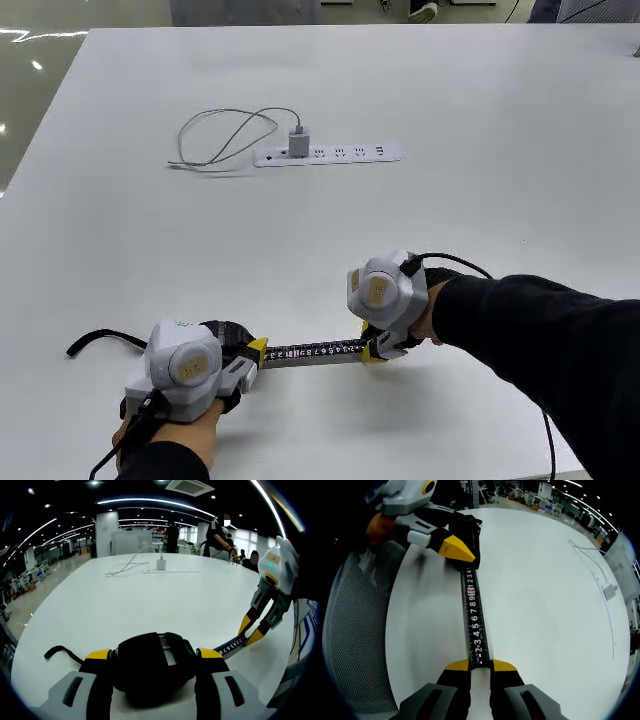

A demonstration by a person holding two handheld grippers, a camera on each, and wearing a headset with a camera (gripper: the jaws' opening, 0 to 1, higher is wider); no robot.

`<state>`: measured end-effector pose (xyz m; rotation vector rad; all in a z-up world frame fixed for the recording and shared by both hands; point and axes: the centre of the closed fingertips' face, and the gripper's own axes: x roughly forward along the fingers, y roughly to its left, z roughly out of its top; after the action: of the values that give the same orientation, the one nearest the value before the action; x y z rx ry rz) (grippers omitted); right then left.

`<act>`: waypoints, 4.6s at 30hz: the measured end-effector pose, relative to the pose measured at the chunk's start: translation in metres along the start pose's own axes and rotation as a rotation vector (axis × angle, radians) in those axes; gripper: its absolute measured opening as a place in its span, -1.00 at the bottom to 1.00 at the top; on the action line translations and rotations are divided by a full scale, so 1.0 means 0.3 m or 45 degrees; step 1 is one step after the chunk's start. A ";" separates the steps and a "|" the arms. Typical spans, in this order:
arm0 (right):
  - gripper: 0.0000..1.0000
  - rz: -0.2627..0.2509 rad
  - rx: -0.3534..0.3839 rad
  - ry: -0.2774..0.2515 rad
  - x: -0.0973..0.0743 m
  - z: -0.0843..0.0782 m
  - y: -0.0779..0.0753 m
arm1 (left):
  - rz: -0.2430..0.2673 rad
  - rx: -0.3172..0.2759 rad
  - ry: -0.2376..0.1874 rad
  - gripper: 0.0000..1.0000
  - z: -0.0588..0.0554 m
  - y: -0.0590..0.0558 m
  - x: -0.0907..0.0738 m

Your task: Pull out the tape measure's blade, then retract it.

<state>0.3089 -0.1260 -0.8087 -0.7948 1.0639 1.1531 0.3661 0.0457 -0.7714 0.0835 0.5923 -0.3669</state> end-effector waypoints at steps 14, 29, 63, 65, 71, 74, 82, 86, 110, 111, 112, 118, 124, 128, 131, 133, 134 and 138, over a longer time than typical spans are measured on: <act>-0.80 0.001 0.003 0.036 0.007 0.008 -0.002 | 0.008 0.004 -0.001 0.25 0.001 0.000 -0.001; -0.80 0.002 -0.010 0.017 0.012 0.030 0.003 | 0.002 -0.003 0.003 0.25 0.000 0.001 -0.003; -0.80 -0.007 0.030 -0.010 0.025 0.076 0.007 | -0.003 -0.002 0.014 0.25 0.000 0.001 0.002; -0.80 -0.002 0.037 -0.011 0.025 0.079 0.006 | -0.006 -0.005 0.015 0.25 -0.001 0.001 0.001; -0.80 0.003 0.048 -0.020 0.028 0.086 0.006 | -0.010 -0.005 0.021 0.24 0.000 0.000 0.001; -0.80 0.003 0.041 -0.021 0.028 0.089 0.008 | -0.010 -0.004 0.020 0.24 0.000 0.000 0.001; -0.81 0.009 0.039 -0.083 0.027 0.095 0.006 | -0.033 -0.034 0.013 0.23 0.005 0.009 -0.004; -0.81 0.023 0.055 -0.097 0.029 0.098 0.003 | -0.042 -0.044 0.007 0.22 0.005 0.007 -0.003; -0.80 0.050 0.069 -0.135 0.039 0.140 0.010 | -0.063 -0.036 0.002 0.22 0.002 0.004 -0.008; -0.80 0.050 0.069 -0.136 0.039 0.144 0.011 | -0.061 -0.039 0.001 0.22 0.002 0.004 -0.009; -0.80 0.049 0.070 -0.139 0.041 0.147 0.012 | -0.059 -0.043 0.000 0.22 0.002 0.004 -0.009; -0.80 0.042 0.071 -0.149 0.047 0.163 0.014 | -0.061 -0.054 0.002 0.22 0.001 0.009 -0.010; -0.80 0.048 0.064 -0.165 0.052 0.178 0.017 | -0.064 -0.061 0.003 0.22 0.002 0.008 -0.010; -0.80 0.051 0.072 -0.171 0.059 0.191 0.017 | -0.066 -0.064 0.003 0.22 0.000 0.009 -0.010; -0.80 0.051 0.078 -0.178 0.061 0.197 0.018 | -0.066 -0.067 0.005 0.22 0.000 0.009 -0.009; -0.80 0.051 0.073 -0.181 0.064 0.202 0.018 | -0.066 -0.066 0.005 0.22 0.000 0.008 -0.009; -0.80 0.052 0.072 -0.182 0.064 0.203 0.018 | -0.066 -0.067 0.005 0.22 0.000 0.008 -0.009; -0.80 0.054 0.089 -0.183 0.067 0.211 0.016 | -0.064 -0.067 0.004 0.22 0.000 0.008 -0.009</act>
<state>0.3206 -0.0605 -0.8072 -0.6281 0.9996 1.1842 0.3650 0.0489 -0.7699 0.0187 0.6080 -0.3993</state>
